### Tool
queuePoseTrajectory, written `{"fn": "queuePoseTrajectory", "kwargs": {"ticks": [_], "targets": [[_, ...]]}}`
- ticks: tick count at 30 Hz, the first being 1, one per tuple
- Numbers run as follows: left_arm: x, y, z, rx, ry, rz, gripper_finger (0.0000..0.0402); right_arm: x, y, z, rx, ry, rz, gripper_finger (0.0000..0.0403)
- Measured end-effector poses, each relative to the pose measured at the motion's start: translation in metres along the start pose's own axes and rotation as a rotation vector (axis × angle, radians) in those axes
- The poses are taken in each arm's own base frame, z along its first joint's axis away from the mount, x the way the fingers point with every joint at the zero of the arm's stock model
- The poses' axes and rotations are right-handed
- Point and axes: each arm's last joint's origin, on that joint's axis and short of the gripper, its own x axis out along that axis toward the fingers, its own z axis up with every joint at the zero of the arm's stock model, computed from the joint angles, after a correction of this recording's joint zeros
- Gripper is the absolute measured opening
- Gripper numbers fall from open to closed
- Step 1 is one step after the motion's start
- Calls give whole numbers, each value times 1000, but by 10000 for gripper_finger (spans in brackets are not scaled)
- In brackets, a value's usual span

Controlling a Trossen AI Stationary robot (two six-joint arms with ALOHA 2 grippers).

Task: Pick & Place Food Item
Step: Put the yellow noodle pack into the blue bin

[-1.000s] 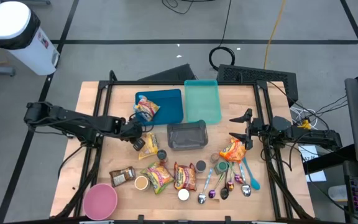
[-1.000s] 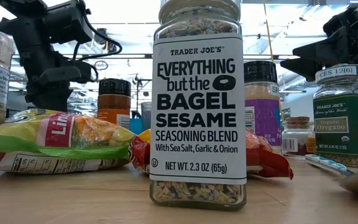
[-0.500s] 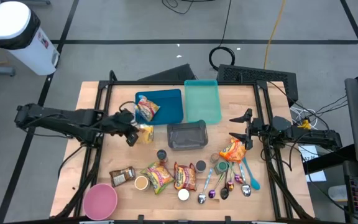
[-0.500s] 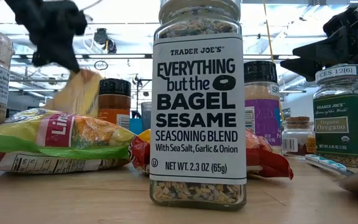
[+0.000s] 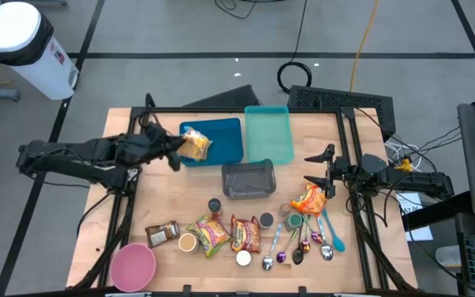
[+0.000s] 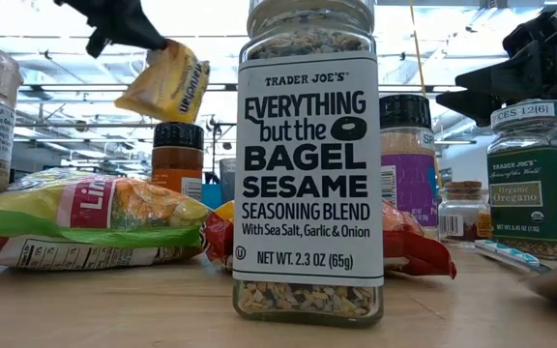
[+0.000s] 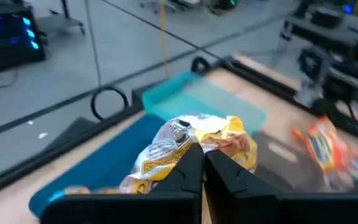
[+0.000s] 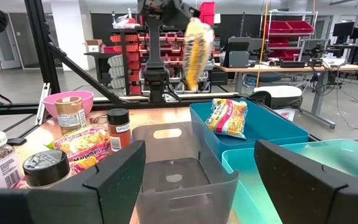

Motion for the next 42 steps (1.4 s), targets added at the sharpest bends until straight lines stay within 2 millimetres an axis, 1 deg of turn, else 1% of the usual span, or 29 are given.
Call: {"fn": "queuePoseTrajectory", "kwargs": {"ticks": [3, 6, 8, 10, 14, 18, 21, 23, 26, 31, 37, 42], "targets": [[15, 3, 0, -9, -24, 48, 13, 0, 0, 0, 0, 0, 0, 293], [34, 7, -4, -62, -68, 92, 5, 0, 0, 0, 0, 0, 0, 293], [48, 11, -13, -117, -103, 110, 4, 0, 0, 0, 0, 0, 0, 293], [60, 19, -27, -172, -126, 143, 9, 0, 0, 0, 0, 0, 0, 293], [74, 36, -56, -315, -219, 188, 7, 0, 0, 0, 0, 0, 0, 293], [77, 47, -82, -445, -317, 145, 6, 0, 0, 0, 0, 0, 0, 293], [76, 52, -101, -512, -327, 141, 14, 0, 0, 0, 0, 0, 0, 293], [75, 53, -108, -535, -318, 133, 11, 0, 0, 0, 0, 0, 0, 293], [73, 50, -113, -516, -299, 112, 4, 0, 0, 0, 0, 0, 0, 293], [72, 45, -119, -428, -248, 101, 14, 0, 0, 0, 0, 0, 0, 293], [70, 39, -126, -417, -189, 84, 5, 0, 0, 0, 0, 0, 0, 293], [69, 39, -134, -375, -141, 133, 13, 0, 0, 0, 0, 0, 0, 293]]}}
